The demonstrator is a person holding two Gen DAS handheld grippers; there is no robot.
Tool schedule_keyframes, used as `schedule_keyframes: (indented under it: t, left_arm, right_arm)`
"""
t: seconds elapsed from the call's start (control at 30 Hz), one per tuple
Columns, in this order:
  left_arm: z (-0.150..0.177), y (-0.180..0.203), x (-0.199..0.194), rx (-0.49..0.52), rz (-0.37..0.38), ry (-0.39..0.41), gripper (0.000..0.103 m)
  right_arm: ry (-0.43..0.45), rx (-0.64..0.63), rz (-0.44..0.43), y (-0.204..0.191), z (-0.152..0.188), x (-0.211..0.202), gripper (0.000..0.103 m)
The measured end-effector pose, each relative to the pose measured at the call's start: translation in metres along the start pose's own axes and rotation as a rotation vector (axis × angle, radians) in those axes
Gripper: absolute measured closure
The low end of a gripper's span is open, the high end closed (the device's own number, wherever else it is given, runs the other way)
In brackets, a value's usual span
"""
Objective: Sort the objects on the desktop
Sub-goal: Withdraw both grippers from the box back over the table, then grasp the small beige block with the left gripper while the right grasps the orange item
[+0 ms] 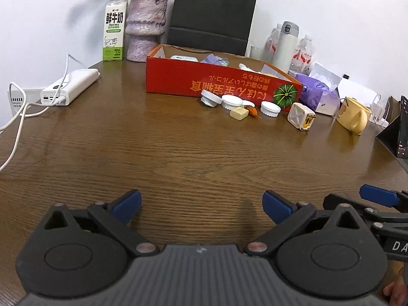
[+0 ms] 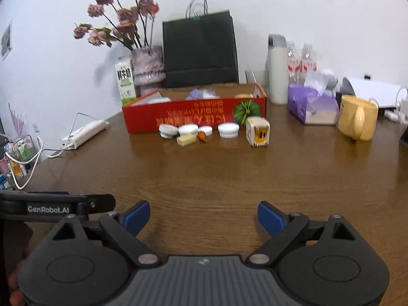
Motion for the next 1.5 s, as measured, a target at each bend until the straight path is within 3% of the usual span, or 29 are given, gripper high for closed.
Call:
schedule_keyframes:
  t: [0.37,0.53,0.6,0.7,0.77,0.83,1.0,1.13,1.23,1.4,1.5]
  left_arm:
    - [-0.002,0.004,0.003,0.017,0.010,-0.017,0.000]
    - [-0.030,0.009,0.026,0.079,0.035,-0.004,0.000]
    - [-0.051,0.015,0.042,0.139,0.115,0.013,0.000]
    - [-0.083,0.024,0.080,0.240,0.212,-0.027,0.011]
    - [-0.095,0.029,0.103,0.312,0.204,-0.015,0.023]
    - [-0.103,0.031,0.129,0.359,0.182,-0.049,0.029]
    - [-0.111,0.023,0.163,0.325,0.213,-0.124,0.042]
    - [-0.113,0.019,0.170,0.298,0.231,-0.118,0.081]
    - [-0.107,0.024,0.159,0.326,0.240,-0.129,0.081]
    - [-0.095,0.012,0.134,0.277,0.160,-0.119,0.081]
    - [-0.090,0.000,0.123,0.234,0.106,-0.092,0.081]
  right_arm:
    - [-0.013,-0.013,0.004,0.000,-0.004,0.003,0.012]
    - [0.009,-0.004,0.024,0.015,-0.044,0.025,0.018]
    - [0.026,-0.044,0.036,0.017,-0.067,0.044,0.026]
    - [0.014,-0.060,0.023,0.018,-0.095,0.078,0.036]
    - [-0.014,-0.052,-0.016,0.017,-0.109,0.103,0.047]
    - [-0.073,-0.029,-0.080,0.015,-0.120,0.128,0.064]
    - [-0.131,-0.043,-0.122,0.005,-0.127,0.161,0.064]
    - [-0.159,-0.074,-0.155,-0.006,-0.132,0.179,0.065]
    - [-0.170,-0.098,-0.154,-0.011,-0.133,0.188,0.066]
    - [-0.194,-0.146,-0.146,-0.028,-0.129,0.204,0.067]
    - [-0.169,-0.211,-0.092,-0.041,-0.127,0.209,0.071]
Point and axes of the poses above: each gripper's, at about its wrist camera, not at the fingertips, and x roughly the way its jaws point, y to its right, z to its underside, the point moved 3 cm from there along x, roughly the way its jaws point, and after that the axes turned 10 degrees about z, right-handed, at the moved point
